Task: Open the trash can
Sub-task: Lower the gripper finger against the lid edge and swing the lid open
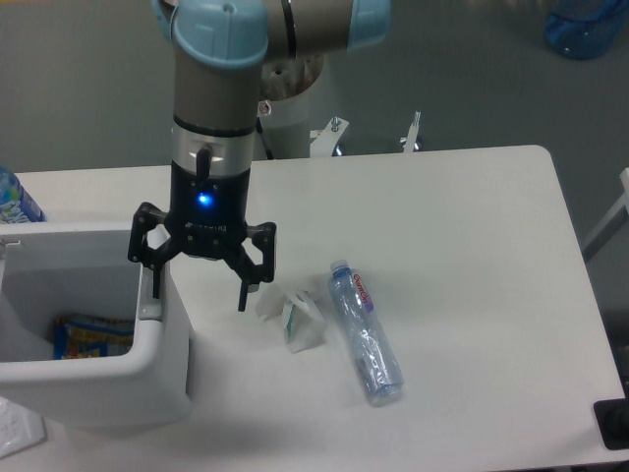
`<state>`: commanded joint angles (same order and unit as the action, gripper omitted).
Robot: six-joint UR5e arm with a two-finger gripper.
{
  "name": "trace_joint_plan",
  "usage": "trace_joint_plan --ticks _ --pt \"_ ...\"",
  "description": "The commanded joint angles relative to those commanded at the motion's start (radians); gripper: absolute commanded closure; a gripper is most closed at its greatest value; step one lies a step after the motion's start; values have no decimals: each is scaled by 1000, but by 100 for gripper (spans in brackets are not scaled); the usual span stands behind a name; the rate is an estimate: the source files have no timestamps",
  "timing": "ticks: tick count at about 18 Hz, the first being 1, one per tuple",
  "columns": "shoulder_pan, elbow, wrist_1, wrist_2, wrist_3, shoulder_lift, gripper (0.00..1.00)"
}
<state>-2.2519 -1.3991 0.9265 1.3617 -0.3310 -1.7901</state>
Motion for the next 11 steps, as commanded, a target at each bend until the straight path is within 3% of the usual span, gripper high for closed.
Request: trace_joint_plan --ticks 4,11 --pt "-17 9 5 264 -100 0 0" --pt "-132 -4 18 297 -115 5 0"
